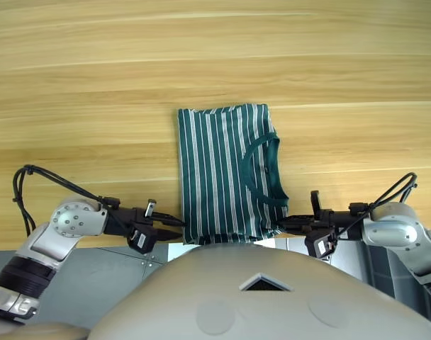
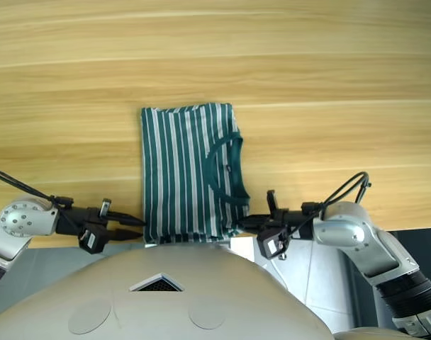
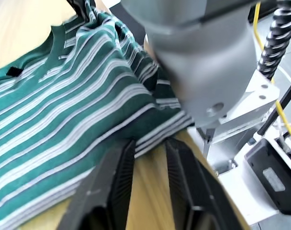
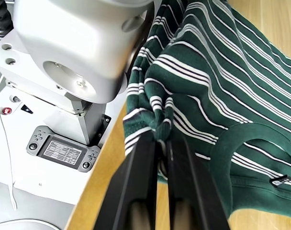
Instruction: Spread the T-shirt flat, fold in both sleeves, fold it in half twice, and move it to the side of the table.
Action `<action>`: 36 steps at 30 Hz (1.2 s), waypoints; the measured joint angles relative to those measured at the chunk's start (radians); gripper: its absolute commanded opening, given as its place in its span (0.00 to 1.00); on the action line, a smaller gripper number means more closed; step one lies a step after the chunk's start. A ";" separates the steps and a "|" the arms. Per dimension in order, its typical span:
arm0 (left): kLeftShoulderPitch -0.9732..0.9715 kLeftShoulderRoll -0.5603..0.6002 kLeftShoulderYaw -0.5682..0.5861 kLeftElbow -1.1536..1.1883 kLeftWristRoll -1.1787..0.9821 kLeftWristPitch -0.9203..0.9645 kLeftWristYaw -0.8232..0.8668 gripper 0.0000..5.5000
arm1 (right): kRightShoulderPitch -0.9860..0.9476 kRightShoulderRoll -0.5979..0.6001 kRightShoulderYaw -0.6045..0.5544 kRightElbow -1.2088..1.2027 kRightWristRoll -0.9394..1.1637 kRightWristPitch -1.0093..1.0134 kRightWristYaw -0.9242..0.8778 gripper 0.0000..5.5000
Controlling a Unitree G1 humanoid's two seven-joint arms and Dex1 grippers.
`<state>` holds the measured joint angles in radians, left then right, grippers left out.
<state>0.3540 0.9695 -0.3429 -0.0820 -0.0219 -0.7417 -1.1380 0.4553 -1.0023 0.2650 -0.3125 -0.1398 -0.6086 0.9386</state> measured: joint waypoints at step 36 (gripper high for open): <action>-0.032 0.040 -0.085 -0.115 0.035 0.025 0.018 0.37 | 0.003 -0.003 -0.004 -0.019 0.001 0.020 0.000 0.02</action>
<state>0.3215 1.0091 -0.4274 -0.1966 0.0129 -0.7164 -1.1199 0.4586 -1.0053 0.2610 -0.3310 -0.1383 -0.5890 0.9385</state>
